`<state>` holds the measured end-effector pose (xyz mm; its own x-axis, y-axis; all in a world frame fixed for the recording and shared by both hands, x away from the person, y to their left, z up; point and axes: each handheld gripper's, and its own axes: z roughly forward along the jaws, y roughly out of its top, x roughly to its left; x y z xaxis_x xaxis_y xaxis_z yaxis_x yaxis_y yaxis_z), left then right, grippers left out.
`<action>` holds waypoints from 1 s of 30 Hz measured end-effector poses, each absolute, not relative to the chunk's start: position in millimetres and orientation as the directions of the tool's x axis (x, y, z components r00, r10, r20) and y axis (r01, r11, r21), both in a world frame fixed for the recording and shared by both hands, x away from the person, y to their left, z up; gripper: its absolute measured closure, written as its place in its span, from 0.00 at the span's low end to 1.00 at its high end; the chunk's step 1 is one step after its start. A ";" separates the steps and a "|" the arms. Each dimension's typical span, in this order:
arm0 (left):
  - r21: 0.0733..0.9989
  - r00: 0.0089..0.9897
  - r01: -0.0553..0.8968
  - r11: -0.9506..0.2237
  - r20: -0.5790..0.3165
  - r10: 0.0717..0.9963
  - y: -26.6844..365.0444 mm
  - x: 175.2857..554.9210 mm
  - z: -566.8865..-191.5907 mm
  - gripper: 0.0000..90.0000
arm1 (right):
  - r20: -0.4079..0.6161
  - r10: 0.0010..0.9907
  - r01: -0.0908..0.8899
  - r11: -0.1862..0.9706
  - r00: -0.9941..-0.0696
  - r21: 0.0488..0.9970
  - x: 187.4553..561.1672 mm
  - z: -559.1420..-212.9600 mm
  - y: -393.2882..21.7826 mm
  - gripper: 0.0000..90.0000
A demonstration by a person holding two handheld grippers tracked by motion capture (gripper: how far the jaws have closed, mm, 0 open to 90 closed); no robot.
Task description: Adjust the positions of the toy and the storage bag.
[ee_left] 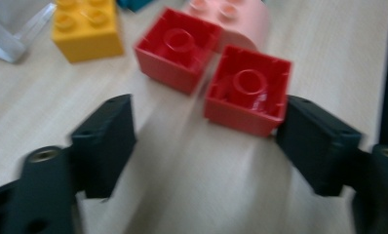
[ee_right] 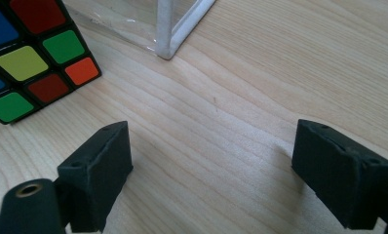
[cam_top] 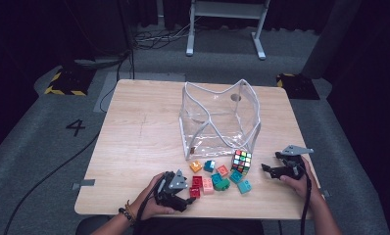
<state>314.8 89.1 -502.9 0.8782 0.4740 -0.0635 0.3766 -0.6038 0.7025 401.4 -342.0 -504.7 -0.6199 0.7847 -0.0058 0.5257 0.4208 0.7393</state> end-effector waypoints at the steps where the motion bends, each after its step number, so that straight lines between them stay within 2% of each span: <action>1: 0.698 0.872 0.388 -0.602 -0.067 0.484 88.3 317.2 -502.8 0.33 | -0.006 0.785 0.526 0.421 -0.620 0.740 401.4 -504.7 -342.0 0.16; 6: 0.706 0.878 0.361 -0.609 -0.037 0.477 80.9 330.1 -502.6 0.35 | -0.006 0.784 0.526 0.421 -0.620 0.739 401.4 -504.7 -342.1 0.16; 10: 0.706 0.874 0.378 -0.599 -0.057 0.483 71.8 335.9 -502.9 0.36 | -0.006 0.784 0.525 0.421 -0.620 0.739 401.4 -504.8 -342.1 0.16; 14: 0.715 0.881 0.356 -0.601 -0.043 0.470 65.8 344.4 -503.0 0.36 | -0.006 0.784 0.526 0.421 -0.620 0.739 401.4 -504.7 -342.0 0.16; 19: 0.692 0.882 0.375 -0.617 -0.062 0.467 73.2 344.1 -503.1 0.23 | -0.006 0.784 0.525 0.421 -0.620 0.739 401.3 -504.7 -342.0 0.16; 22: 0.687 0.882 0.380 -0.619 -0.066 0.467 80.5 342.6 -503.3 0.20 | -0.015 0.777 0.516 0.432 -0.629 0.740 401.4 -504.8 -342.4 0.18; 25: 0.685 0.884 0.373 -0.626 -0.058 0.463 97.4 342.4 -503.4 0.18 | -0.007 0.762 0.501 0.432 -0.647 0.750 399.2 -502.9 -342.6 0.23; 27: 0.685 0.882 0.376 -0.624 -0.059 0.467 102.4 342.7 -503.5 0.18 | 0.012 0.760 0.501 0.416 -0.650 0.759 398.1 -500.8 -341.6 0.23; 30: 0.688 0.874 0.381 -0.618 -0.050 0.483 118.0 343.9 -504.2 0.17 | 0.000 0.731 0.445 0.415 -0.682 0.794 392.9 -489.3 -335.0 0.23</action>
<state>343.9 118.0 -504.2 0.8740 0.4834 -0.0505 0.3814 -0.6177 0.6877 392.9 -335.0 -489.3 -0.6825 0.7309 0.0000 0.4447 0.4152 0.7936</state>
